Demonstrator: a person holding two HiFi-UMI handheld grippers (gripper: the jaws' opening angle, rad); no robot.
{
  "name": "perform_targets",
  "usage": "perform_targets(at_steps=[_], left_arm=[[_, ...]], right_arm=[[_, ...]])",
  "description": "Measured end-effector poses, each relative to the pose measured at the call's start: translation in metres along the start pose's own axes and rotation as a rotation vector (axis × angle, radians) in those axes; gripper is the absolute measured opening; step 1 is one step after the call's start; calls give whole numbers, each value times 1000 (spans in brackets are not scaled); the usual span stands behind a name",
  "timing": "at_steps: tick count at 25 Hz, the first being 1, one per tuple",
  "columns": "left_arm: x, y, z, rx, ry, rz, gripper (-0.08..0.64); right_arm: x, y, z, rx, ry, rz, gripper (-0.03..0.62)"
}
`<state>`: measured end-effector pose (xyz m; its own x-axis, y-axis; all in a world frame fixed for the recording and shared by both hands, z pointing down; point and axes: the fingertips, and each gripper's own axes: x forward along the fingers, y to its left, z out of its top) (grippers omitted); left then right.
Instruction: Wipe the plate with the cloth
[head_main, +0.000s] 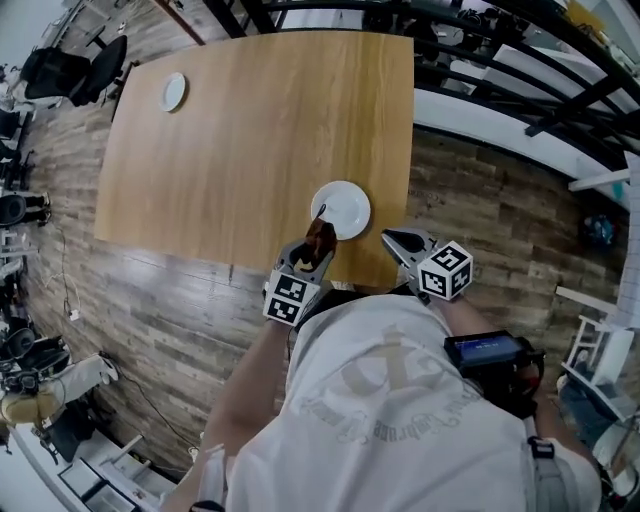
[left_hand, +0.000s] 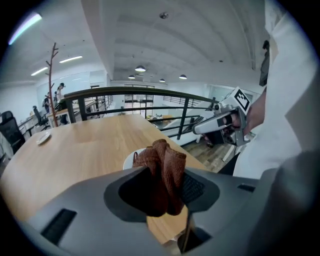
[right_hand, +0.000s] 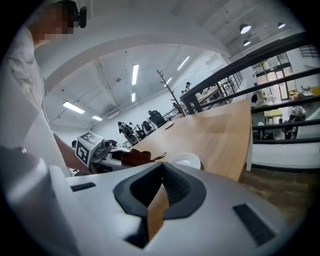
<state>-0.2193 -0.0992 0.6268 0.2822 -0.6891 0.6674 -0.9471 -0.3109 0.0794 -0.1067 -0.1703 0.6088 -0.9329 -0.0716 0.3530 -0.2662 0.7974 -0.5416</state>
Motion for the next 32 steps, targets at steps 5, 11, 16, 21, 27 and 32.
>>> perform_targets(at_steps=[5,11,16,21,27,32], left_arm=[[18,2,-1,280,115,-99,169],[38,-2,-5,573,231,-174,169],[51,-7,-2,643,269,-198,169],[63,-23,-5,661,304,-226,169],[79,-40,6,669,310,-241,169],[101,-55,18,699,314,-259,169]], right_arm=[[-6,-4,-2,45,-57,-101,14],[-20,-10,-5,101,-125,-204,14],[-26,-19,-1,113,-149,-224,13],[-41,-32,6,122,-173,-225,13],[-61,-49,1,152,-193,-240,12],[-78,-55,-6,161,-206,-251,13]])
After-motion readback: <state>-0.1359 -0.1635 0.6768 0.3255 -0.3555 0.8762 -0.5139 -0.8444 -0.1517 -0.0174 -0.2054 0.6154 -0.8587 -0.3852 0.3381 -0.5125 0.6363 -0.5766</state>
